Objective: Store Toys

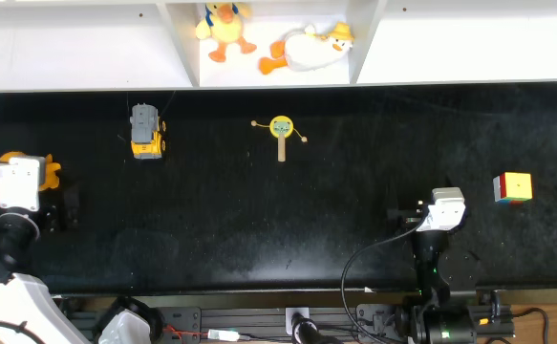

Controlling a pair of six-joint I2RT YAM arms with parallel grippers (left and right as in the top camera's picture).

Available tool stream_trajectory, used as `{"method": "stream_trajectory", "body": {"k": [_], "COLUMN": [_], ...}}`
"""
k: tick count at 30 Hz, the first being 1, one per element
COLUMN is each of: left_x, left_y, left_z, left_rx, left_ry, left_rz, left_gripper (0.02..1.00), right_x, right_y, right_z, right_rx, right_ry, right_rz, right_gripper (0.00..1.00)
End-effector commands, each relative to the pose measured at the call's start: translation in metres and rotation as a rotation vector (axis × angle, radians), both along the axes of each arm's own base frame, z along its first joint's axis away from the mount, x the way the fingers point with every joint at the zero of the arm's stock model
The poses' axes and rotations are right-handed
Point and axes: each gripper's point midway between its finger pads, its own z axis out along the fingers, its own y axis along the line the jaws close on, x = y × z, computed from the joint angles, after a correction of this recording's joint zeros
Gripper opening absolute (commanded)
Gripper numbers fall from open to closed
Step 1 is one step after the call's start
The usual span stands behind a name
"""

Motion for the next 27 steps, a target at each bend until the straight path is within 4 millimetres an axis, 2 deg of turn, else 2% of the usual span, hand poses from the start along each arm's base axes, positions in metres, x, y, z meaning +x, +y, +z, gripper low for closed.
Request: {"method": "stream_trajectory", "body": {"k": [1, 6, 10, 14, 19, 27], "left_x": [-0.005, -0.013, -0.005, 0.008, 0.021, 0.043], "left_y": [0.029, 0.067, 0.087, 0.087, 0.086, 0.094], "left_z": [-0.001, -0.01, -0.017, -0.03, -0.047, -0.056], "left_rx": [0.114, 0.054, -0.017, -0.107, -0.13, -0.072], "left_ry": [0.031, 0.05, 0.037, 0.038, 0.052, 0.039], "left_rz": [0.016, 0.106, 0.106, 0.079, 0.042, 0.005], "left_gripper": [0.993, 0.993, 0.996, 0.996, 0.996, 0.998], "right_x": [-0.001, -0.001, -0.001, -0.001, -0.001, -0.001], "right_y": [0.001, 0.001, 0.001, 0.001, 0.001, 0.001], "right_z": [0.004, 0.004, 0.004, 0.004, 0.004, 0.004], "right_rx": [0.004, 0.004, 0.004, 0.004, 0.004, 0.004], "right_ry": [-0.014, -0.014, -0.014, -0.014, -0.014, -0.014], "right_rz": [0.002, 0.002, 0.002, 0.002, 0.002, 0.002], "right_gripper": [0.996, 0.996, 0.996, 0.996, 0.996, 0.996]}}
